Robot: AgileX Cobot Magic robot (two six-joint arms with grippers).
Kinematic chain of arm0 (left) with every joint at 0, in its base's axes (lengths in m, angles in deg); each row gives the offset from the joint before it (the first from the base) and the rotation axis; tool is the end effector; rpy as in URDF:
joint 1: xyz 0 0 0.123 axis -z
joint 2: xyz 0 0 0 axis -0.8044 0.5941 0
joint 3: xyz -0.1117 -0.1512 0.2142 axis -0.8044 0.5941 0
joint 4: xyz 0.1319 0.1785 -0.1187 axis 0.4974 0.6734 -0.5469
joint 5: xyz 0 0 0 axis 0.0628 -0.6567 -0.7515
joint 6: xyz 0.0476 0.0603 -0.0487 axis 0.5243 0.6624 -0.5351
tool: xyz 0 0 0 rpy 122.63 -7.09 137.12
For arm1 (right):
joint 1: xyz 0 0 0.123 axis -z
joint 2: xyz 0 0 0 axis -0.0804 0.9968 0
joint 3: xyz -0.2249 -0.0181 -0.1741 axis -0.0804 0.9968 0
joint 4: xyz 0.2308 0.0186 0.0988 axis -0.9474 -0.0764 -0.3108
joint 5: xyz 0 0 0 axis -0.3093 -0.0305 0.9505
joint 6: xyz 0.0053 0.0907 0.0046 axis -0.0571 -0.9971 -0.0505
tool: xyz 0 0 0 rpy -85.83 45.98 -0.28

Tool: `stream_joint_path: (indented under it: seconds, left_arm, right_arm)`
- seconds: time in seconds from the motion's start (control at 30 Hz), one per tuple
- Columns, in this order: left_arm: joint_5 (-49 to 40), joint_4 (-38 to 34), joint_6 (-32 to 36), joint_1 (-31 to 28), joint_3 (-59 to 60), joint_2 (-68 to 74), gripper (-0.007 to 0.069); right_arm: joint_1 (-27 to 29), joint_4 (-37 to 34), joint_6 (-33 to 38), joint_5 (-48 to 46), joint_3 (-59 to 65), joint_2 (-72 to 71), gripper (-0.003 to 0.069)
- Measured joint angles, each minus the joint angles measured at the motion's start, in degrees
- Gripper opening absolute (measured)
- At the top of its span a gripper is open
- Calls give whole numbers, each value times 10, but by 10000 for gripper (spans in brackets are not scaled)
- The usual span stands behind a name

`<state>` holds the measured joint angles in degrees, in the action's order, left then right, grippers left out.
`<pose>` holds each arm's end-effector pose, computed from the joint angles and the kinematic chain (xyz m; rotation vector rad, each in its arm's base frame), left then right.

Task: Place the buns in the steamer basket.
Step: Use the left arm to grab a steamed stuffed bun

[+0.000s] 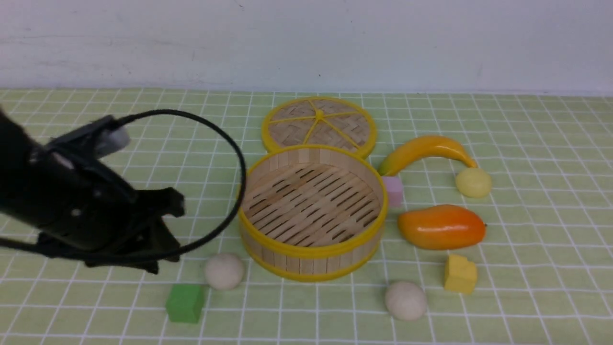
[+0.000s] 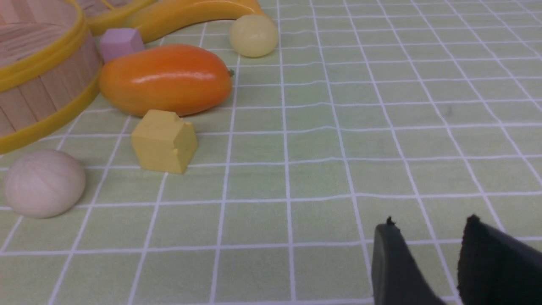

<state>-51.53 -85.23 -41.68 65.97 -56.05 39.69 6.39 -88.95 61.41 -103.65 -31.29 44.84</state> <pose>0.2641 -0.0841 0.2776 -0.1005 2.7418 -0.5481 0.0522 -0.0020 0.1730 0.0626 1.8749 -0.0036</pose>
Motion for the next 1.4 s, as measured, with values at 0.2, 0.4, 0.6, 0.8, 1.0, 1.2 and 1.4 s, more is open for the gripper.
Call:
stream_joint_path:
  seconds: [0.2, 0.4, 0.6, 0.8, 1.0, 1.2, 1.4]
  left_arm:
    - [-7, 141, -103, 95, -105, 120, 238]
    - [-31, 238, -165, 130, -173, 197, 238]
    - [-33, 257, -187, 131, -188, 254, 238]
    - [-17, 257, -189, 131, -188, 285, 238]
    - [-11, 259, -184, 131, -189, 291, 199]
    - [-18, 257, -170, 131, -190, 291, -9]
    - [-50, 260, -163, 131, -210, 279, -13]
  right_arm:
    - [0, 0, 0, 0, 0, 0, 239]
    - [0, 0, 0, 0, 0, 0, 239]
    - [0, 0, 0, 0, 0, 0, 239]
    - [0, 0, 0, 0, 0, 0, 239]
    - [0, -1, 0, 0, 0, 0, 239]
    - [0, 0, 0, 0, 0, 0, 239]
    - [0, 0, 0, 0, 0, 0, 239]
